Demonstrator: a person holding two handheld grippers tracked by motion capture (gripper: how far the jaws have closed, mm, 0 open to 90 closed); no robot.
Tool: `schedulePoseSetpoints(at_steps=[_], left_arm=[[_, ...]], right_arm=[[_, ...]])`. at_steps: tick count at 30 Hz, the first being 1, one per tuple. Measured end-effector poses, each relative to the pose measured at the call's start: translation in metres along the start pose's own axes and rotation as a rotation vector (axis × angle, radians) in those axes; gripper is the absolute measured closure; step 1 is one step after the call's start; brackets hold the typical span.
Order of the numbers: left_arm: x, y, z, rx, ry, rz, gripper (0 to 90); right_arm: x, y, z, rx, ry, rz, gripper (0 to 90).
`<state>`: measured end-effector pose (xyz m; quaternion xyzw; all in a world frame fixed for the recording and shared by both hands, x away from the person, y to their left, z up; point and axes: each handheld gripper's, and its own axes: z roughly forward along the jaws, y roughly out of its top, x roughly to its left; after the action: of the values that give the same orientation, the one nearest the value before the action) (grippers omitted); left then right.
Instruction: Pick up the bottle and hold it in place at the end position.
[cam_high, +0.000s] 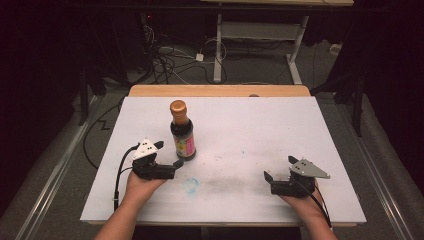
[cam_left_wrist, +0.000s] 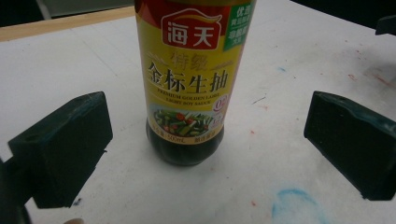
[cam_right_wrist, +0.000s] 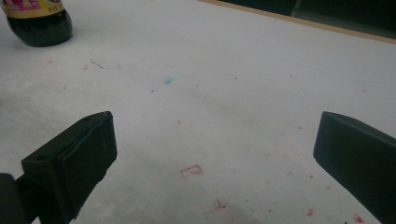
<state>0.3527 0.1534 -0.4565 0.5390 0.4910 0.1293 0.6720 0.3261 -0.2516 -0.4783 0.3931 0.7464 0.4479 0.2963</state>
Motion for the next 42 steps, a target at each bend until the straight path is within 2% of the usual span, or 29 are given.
schedulePoseSetpoints(at_steps=[4, 15, 27, 32, 42], left_arm=[[0.000, 0.002, 0.006, -0.002, -0.006, -0.016, 0.4], [0.000, 0.005, 0.024, -0.005, -0.005, 0.000, 0.5], [-0.004, 0.018, 0.044, -0.009, -0.007, 0.005, 3.6], [-0.007, 0.020, 0.050, -0.002, -0.008, 0.008, 7.5], [-0.009, 0.024, 0.054, -0.022, -0.002, 0.020, 26.1]], right_arm=[[0.000, 0.000, 0.000, -0.002, -0.001, -0.002, 0.7], [-0.001, 0.001, -0.001, -0.005, -0.008, -0.005, 0.7], [-0.003, 0.001, -0.002, -0.009, -0.012, -0.002, 0.7], [-0.003, 0.001, -0.003, -0.010, -0.013, 0.001, 0.7], [-0.004, 0.000, -0.002, -0.006, -0.015, 0.007, 0.7]])
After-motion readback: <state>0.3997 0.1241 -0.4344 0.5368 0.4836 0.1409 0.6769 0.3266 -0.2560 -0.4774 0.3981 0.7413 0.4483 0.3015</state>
